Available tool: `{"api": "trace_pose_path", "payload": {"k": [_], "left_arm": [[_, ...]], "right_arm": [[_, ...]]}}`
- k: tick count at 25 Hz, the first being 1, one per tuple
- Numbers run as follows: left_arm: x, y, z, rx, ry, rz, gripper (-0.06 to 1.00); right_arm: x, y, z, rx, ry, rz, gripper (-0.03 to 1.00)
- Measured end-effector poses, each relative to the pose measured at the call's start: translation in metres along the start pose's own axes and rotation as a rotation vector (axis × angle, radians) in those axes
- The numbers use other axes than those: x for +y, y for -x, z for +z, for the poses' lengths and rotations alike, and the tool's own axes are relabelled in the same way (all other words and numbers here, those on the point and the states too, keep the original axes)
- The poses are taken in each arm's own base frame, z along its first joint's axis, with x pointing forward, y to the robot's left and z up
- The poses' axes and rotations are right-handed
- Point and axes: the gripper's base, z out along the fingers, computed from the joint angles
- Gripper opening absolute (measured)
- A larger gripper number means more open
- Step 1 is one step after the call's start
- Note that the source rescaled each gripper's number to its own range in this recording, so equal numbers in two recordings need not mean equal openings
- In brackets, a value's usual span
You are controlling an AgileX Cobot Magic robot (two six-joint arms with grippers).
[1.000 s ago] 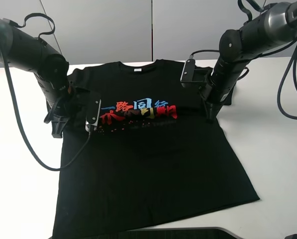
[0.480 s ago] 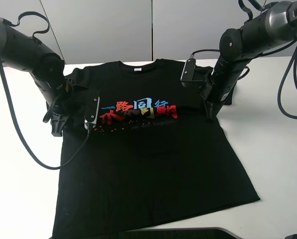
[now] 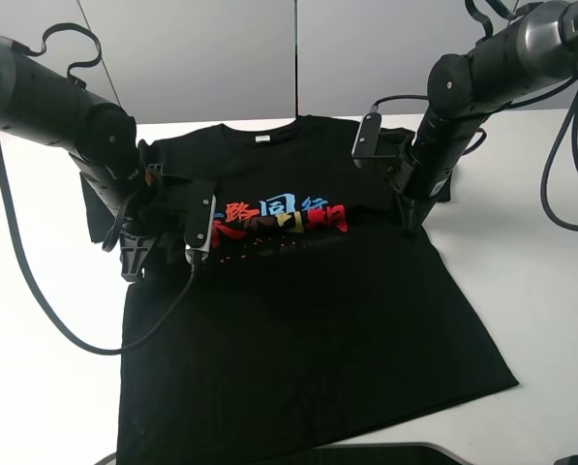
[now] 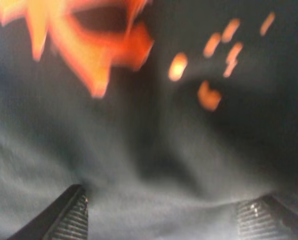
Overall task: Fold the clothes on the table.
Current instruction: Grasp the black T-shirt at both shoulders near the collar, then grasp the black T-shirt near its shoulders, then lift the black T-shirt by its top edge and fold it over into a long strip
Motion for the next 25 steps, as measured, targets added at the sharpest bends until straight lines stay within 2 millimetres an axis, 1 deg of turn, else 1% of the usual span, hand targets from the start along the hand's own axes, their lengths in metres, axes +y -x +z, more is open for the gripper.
{"api": "trace_pose_path", "payload": {"k": [11, 13, 16, 18, 19, 23, 25], "left_arm": [[0.000, 0.002, -0.001, -0.001, 0.006, -0.026, 0.82], [-0.001, 0.000, -0.001, 0.015, 0.001, -0.035, 0.74], [-0.002, -0.003, 0.002, 0.040, -0.020, -0.039, 0.54], [-0.001, -0.008, 0.004, 0.049, -0.030, -0.055, 0.50], [0.000, -0.011, 0.005, 0.052, -0.033, -0.063, 0.51], [0.007, -0.023, 0.009, 0.055, -0.037, -0.116, 0.67], [0.009, -0.028, 0.010, 0.054, -0.040, -0.146, 0.71]], "right_arm": [[0.000, 0.000, 0.000, 0.001, 0.002, 0.000, 0.02], [0.000, 0.000, 0.000, 0.001, 0.002, 0.000, 0.02], [0.000, 0.000, -0.001, 0.000, 0.000, 0.000, 0.02], [0.000, 0.000, -0.001, 0.000, 0.000, 0.000, 0.02], [0.000, 0.000, -0.002, -0.001, -0.001, 0.000, 0.02], [0.000, 0.001, -0.007, -0.011, -0.012, 0.002, 0.02], [0.000, 0.001, -0.008, -0.013, -0.013, 0.003, 0.02]]}}
